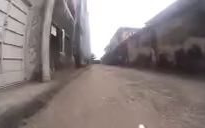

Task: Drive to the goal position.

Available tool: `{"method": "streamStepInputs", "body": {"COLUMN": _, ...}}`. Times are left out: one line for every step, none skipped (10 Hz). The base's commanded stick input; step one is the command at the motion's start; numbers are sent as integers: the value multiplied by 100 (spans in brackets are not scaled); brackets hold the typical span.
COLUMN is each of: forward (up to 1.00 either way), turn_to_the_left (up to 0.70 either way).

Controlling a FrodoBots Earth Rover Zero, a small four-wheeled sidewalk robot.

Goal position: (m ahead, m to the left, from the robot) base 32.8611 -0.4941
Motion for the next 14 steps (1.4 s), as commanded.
{"method": "streamStepInputs", "body": {"forward": 100, "turn_to_the_left": 0}}
{"method": "streamStepInputs", "body": {"forward": 100, "turn_to_the_left": 0}}
{"method": "streamStepInputs", "body": {"forward": 100, "turn_to_the_left": 0}}
{"method": "streamStepInputs", "body": {"forward": 100, "turn_to_the_left": 0}}
{"method": "streamStepInputs", "body": {"forward": 100, "turn_to_the_left": 0}}
{"method": "streamStepInputs", "body": {"forward": 100, "turn_to_the_left": 0}}
{"method": "streamStepInputs", "body": {"forward": 100, "turn_to_the_left": 0}}
{"method": "streamStepInputs", "body": {"forward": 100, "turn_to_the_left": 0}}
{"method": "streamStepInputs", "body": {"forward": 100, "turn_to_the_left": 0}}
{"method": "streamStepInputs", "body": {"forward": 100, "turn_to_the_left": 0}}
{"method": "streamStepInputs", "body": {"forward": 100, "turn_to_the_left": 0}}
{"method": "streamStepInputs", "body": {"forward": 100, "turn_to_the_left": 0}}
{"method": "streamStepInputs", "body": {"forward": 100, "turn_to_the_left": 0}}
{"method": "streamStepInputs", "body": {"forward": 100, "turn_to_the_left": 0}}
